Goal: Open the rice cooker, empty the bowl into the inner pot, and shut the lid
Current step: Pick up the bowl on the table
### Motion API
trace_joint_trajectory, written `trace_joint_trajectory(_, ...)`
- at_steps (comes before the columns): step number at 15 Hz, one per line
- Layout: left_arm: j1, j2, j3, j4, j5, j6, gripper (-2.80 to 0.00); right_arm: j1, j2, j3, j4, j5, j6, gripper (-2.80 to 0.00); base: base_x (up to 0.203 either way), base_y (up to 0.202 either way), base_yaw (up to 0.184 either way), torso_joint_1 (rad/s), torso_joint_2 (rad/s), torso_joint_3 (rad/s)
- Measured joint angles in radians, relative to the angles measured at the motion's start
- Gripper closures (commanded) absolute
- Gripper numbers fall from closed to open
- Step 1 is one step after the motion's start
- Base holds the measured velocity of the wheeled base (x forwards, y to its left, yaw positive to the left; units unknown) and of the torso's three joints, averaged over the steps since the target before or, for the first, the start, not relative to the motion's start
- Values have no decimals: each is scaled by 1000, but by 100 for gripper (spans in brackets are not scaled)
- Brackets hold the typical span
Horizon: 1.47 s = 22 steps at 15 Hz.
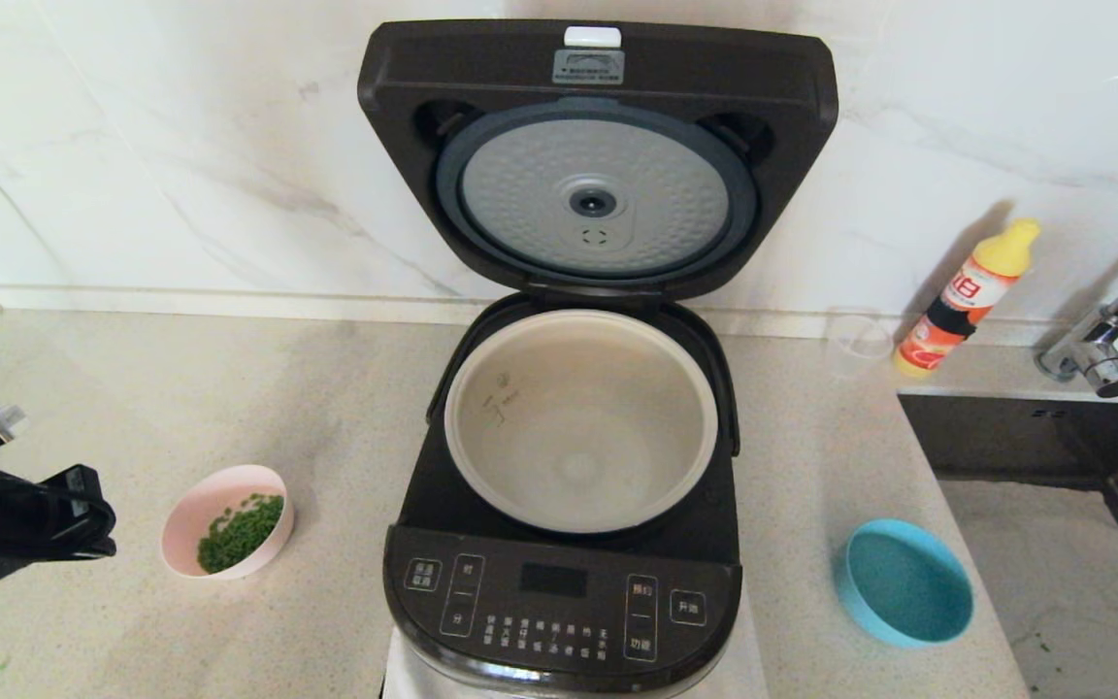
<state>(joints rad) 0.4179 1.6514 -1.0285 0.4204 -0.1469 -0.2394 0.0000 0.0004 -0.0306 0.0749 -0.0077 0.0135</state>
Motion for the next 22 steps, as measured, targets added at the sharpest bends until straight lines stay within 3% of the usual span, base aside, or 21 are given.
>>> trace_joint_trajectory(4,0,26,5,-94,-13,9,0,0,0,0,0,0,0,0,0,0,0,0,0,0)
trace_joint_trajectory(5,1,37,5,-97,-10,24,-280,0,0,0,0,0,0,0,0,0,0,0,0,0)
trace_joint_trajectory(9,1,74,15,-100,-11,75,-280,0,0,0,0,0,0,0,0,0,0,0,0,0)
trace_joint_trajectory(22,1,207,31,-219,-20,66,-280,0,0,0,0,0,0,0,0,0,0,0,0,0)
